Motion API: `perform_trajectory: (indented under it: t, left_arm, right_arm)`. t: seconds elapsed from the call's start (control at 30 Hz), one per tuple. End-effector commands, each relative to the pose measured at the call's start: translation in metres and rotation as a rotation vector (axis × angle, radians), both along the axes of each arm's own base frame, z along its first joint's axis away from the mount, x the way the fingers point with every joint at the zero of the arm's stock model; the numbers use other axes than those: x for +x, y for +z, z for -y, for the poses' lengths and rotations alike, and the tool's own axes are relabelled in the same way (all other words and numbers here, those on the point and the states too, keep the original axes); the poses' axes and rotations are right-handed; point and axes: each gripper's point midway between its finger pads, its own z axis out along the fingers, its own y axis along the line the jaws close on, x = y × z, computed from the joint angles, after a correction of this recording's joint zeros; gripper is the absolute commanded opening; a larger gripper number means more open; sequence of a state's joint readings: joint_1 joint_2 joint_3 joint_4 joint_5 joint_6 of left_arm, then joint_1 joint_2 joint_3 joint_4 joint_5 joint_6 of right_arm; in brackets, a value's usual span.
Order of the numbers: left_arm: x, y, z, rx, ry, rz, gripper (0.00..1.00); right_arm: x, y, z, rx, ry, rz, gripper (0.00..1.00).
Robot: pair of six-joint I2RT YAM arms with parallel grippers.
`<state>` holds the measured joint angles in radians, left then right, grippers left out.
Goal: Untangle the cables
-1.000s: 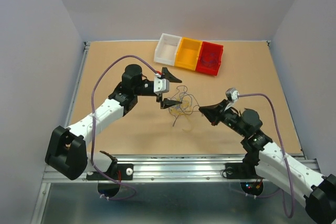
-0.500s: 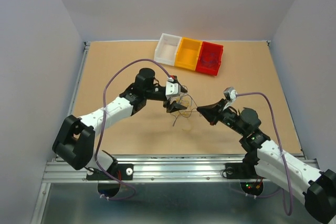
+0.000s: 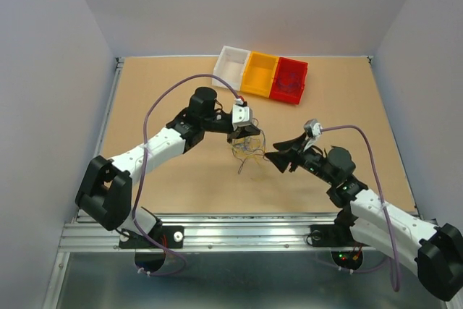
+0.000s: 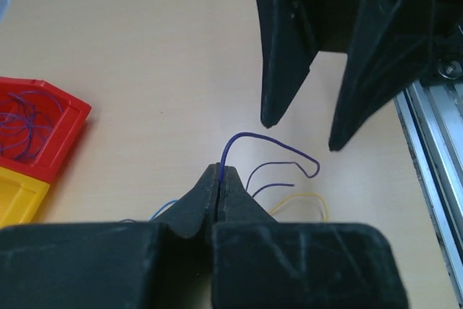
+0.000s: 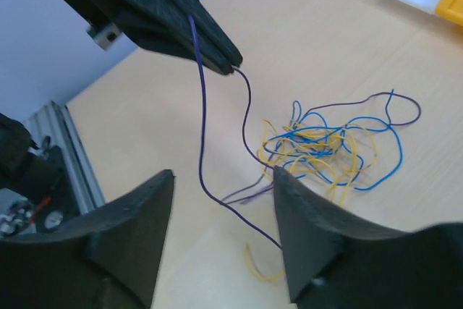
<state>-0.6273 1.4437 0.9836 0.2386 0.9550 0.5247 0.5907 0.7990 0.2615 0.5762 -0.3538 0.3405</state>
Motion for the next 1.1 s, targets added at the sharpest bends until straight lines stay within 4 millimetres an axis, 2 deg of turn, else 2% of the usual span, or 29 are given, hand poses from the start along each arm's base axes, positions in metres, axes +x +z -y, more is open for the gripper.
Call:
perform_trajectory:
  t: [0.0,0.13,0.37,0.53,0.67,0.73,0.9,1.07]
  left_arm:
    - [-0.001,0.038,0.007,-0.043,-0.011,-0.022,0.0]
    - [-0.003,0.054,0.004,-0.063,0.017,-0.03,0.0]
    - [0.015,0.076,-0.007,-0.093,0.146,-0.081,0.0]
    - [0.023,0.097,-0.026,-0.151,0.203,-0.087,0.0]
    - [0.034,0.111,-0.044,-0.204,0.275,-0.084,0.0]
    - [0.039,0.116,-0.054,-0.232,0.298,-0.093,0.0]
    - [0.04,0.118,-0.061,-0.246,0.3,-0.103,0.0]
    - [0.041,0.118,-0.061,-0.246,0.3,-0.106,0.0]
  right_arm:
    - [0.006,0.004,-0.004,-0.003,0.005,0.08,0.73]
    - [0.013,-0.002,-0.008,-0.027,0.005,0.094,0.79]
    - [0.018,-0.023,-0.017,-0.107,0.053,0.134,0.79]
    - [0.025,-0.033,-0.028,-0.14,0.098,0.139,0.79]
    - [0.039,-0.042,-0.036,-0.158,0.096,0.105,0.78]
    - [0.047,-0.048,-0.041,-0.17,0.091,0.091,0.76]
    - [0.061,-0.052,-0.05,-0.16,0.086,0.081,0.67]
    - [0.067,-0.05,-0.053,-0.135,0.072,0.087,0.7]
